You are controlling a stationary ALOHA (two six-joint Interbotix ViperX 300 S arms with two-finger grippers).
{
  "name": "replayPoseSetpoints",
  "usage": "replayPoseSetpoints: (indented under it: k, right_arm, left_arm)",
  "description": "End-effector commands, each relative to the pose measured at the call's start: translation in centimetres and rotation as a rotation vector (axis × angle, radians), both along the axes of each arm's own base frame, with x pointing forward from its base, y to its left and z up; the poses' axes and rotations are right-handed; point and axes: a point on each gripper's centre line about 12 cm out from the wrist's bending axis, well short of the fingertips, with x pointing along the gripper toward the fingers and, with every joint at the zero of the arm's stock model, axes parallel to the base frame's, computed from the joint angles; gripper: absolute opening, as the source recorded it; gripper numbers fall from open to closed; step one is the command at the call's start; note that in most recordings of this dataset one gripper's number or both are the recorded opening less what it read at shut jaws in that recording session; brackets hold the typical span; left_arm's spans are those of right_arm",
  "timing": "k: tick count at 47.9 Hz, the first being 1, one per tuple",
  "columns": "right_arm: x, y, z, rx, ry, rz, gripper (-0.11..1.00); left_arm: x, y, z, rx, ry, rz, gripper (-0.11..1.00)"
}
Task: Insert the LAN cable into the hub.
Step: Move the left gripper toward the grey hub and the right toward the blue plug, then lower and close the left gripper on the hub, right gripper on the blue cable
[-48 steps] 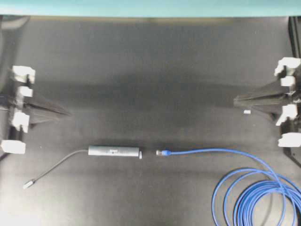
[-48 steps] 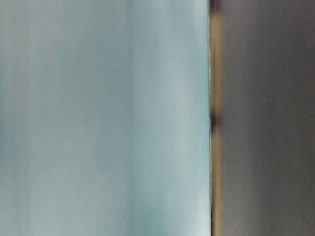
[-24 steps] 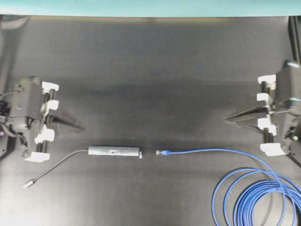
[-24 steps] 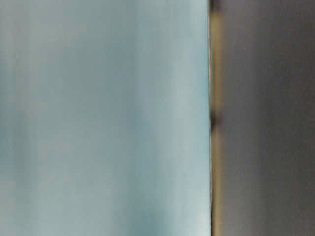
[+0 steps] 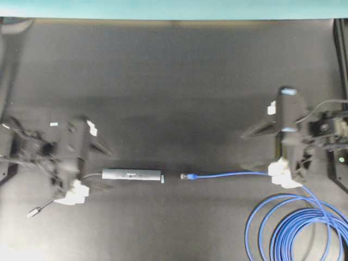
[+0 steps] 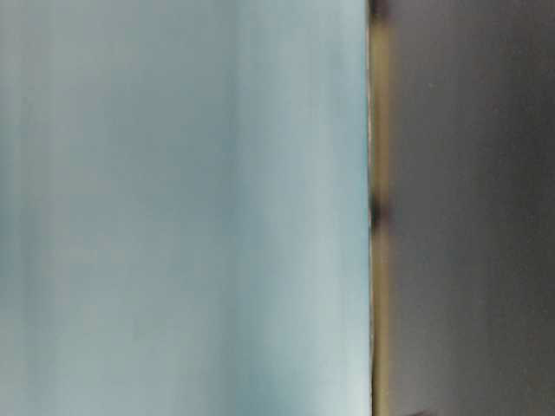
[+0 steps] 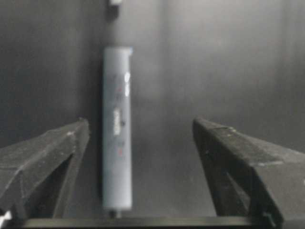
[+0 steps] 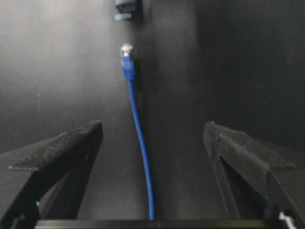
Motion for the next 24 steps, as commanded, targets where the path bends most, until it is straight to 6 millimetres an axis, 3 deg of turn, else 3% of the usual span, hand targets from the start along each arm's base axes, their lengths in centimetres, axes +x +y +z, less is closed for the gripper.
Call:
replayPoseSetpoints:
  k: [1,13,24]
  right_arm:
    - [0.8,0.3,0.5,-0.012,-0.026,0.017,0.82]
    - [1.9,0.4,0.1,-0.003,-0.071,0.009,0.81]
    - [2.5,0.7,-0.5,0.019,-0.067,-0.001,0.81]
  left_arm:
    - [0.1,0.0,-1.1,-0.014,-0.063,-0.003,0.85]
    - [0.8,0.4,-4.7,-0.032,-0.092,0.016,0.85]
    - [1.4,1.5,-6.1,-0.041,-0.133,0.051,0.85]
